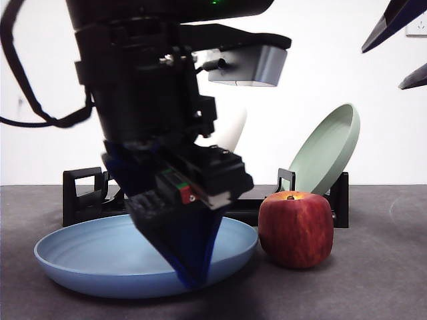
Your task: Take the blue plate from the plate rack,put the plate on the table,take the apple from the table,put the apple in the plate
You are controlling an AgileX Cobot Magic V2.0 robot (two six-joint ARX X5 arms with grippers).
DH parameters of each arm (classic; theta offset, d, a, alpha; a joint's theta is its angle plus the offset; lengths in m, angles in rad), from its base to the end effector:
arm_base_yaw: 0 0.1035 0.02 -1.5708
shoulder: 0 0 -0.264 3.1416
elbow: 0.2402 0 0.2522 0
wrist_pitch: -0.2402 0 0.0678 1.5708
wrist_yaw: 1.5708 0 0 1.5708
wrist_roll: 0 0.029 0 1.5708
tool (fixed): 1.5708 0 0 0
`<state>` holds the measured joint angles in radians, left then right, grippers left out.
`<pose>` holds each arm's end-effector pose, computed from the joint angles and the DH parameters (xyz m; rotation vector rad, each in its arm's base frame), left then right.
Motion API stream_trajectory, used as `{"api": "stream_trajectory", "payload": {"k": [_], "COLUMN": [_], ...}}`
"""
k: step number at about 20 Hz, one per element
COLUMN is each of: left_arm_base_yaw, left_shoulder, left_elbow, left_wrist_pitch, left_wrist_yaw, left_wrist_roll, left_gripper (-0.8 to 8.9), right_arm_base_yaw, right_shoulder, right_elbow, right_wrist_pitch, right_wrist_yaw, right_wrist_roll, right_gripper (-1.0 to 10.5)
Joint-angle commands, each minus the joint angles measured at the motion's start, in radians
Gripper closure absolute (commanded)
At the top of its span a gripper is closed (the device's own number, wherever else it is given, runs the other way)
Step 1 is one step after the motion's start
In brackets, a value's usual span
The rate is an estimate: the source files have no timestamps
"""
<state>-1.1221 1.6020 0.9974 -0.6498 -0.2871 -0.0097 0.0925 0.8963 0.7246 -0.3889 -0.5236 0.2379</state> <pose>0.1348 -0.2610 0.1866 0.8254 0.9836 -0.7149 0.1833 0.0316 0.2775 0.3462 0.6264 0.5319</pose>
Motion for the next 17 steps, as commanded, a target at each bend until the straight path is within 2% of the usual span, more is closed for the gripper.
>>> {"api": "stream_trajectory", "payload": {"k": [1,5,7,9,11,15,17], "left_arm_base_yaw": [-0.002,0.014,0.036,0.077,0.123,0.203,0.222], "left_shoulder": [-0.049,-0.171,-0.223,-0.267,-0.295,-0.33,-0.355], "left_elbow": [0.066,0.257,0.379,0.528,0.671,0.878,0.908], "left_wrist_pitch": [-0.053,-0.132,-0.161,-0.187,-0.209,-0.244,-0.245], "left_wrist_yaw": [-0.081,-0.276,-0.321,-0.343,-0.34,-0.34,-0.34], "left_wrist_roll": [-0.016,-0.011,0.016,0.049,0.067,0.067,0.067], "left_gripper": [3.99,3.99,3.99,3.99,3.99,4.0,4.0], "right_arm_base_yaw": [0.022,0.117,0.182,0.268,0.34,0.463,0.506], "right_shoulder": [0.001,0.015,0.042,0.095,0.158,0.302,0.381], "right_elbow": [0.004,0.014,0.047,0.114,0.177,0.24,0.243], "right_wrist_pitch": [0.005,-0.005,-0.058,-0.167,-0.258,-0.311,-0.305], "right_wrist_yaw": [-0.002,0.01,0.058,0.188,0.28,0.376,0.409], "right_wrist_roll": [-0.012,-0.057,-0.103,-0.177,-0.238,-0.27,-0.282], "right_gripper": [5.9,4.6,4.5,3.4,3.2,3.2,3.2]}}
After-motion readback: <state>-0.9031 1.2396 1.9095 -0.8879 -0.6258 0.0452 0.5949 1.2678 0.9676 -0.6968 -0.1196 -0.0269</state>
